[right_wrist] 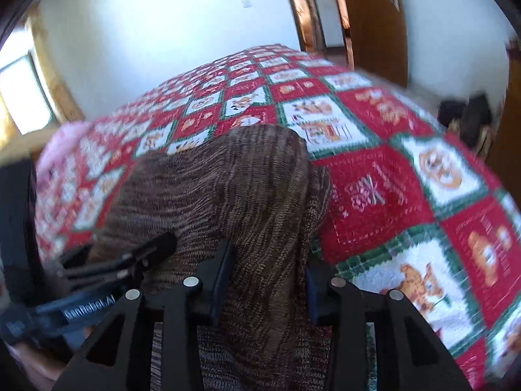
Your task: Fold small clothes
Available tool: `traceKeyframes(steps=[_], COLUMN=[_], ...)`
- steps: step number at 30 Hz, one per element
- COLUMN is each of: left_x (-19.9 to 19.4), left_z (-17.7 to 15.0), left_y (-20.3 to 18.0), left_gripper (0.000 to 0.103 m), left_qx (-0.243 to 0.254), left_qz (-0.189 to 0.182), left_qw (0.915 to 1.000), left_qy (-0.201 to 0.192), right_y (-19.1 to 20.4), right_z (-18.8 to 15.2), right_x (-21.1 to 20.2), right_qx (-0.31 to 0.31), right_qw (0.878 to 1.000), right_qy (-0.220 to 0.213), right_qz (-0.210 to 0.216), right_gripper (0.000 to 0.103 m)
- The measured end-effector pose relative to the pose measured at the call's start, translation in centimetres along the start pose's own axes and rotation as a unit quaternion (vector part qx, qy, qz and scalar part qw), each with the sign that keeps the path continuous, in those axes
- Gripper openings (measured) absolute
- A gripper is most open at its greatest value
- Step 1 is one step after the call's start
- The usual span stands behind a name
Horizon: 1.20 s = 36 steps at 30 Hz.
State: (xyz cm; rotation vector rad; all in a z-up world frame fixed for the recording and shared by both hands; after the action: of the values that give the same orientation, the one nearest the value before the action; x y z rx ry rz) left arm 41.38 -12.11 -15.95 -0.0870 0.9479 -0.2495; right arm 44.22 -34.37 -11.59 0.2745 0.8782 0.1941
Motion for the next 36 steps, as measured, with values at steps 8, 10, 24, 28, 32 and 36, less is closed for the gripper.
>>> traceKeyframes(steps=[8, 10, 24, 28, 32, 36], left_x=[-0.1, -0.2, -1.9, -2.7, -5.1, -8.2], left_z=[0.2, 0.2, 0.4, 0.6, 1.0, 1.1], left_y=[-0.3, -0.4, -1.4, -1.6, -3.1, -6.4], left_gripper=[0.075, 0.068, 0.030, 0.028, 0.028, 0.028], left_qx=[0.009, 0.012, 0.038, 0.039, 0.050, 0.066], left_qz=[0.000, 0.003, 0.025, 0.018, -0.007, -0.046], left_qw=[0.9999, 0.9998, 0.9982, 0.9985, 0.9979, 0.9957], left_qy=[-0.010, -0.014, -0.039, -0.034, -0.040, -0.046], right_y=[0.1, 0.9, 2.3, 2.9, 2.9, 2.9], right_z=[0.0, 0.0, 0.1, 0.1, 0.2, 0.1], right_x=[0.4, 0.3, -1.7, -2.8, -5.1, -9.8], right_qx=[-0.020, -0.048, -0.049, -0.046, -0.019, -0.012], right_qw=[1.000, 0.998, 0.997, 0.997, 0.998, 0.996], right_qy=[-0.005, -0.010, -0.044, -0.052, -0.063, -0.087], right_qz=[-0.011, -0.030, -0.035, -0.024, -0.005, -0.005], right_gripper=[0.039, 0.033, 0.019, 0.017, 0.017, 0.017])
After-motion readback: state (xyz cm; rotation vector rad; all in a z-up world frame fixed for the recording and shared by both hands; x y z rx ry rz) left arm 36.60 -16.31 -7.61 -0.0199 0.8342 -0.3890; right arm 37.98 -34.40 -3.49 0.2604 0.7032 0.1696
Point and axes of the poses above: each gripper's, at about its wrist camera, not at the fingertips, and x roughly the way its jaws point, y to its left, z to its top, the point moved 6 cm from there along x, roughly the way its jaws point, and after that the axes turned 3 degrees about y, right-handed, at the moved point
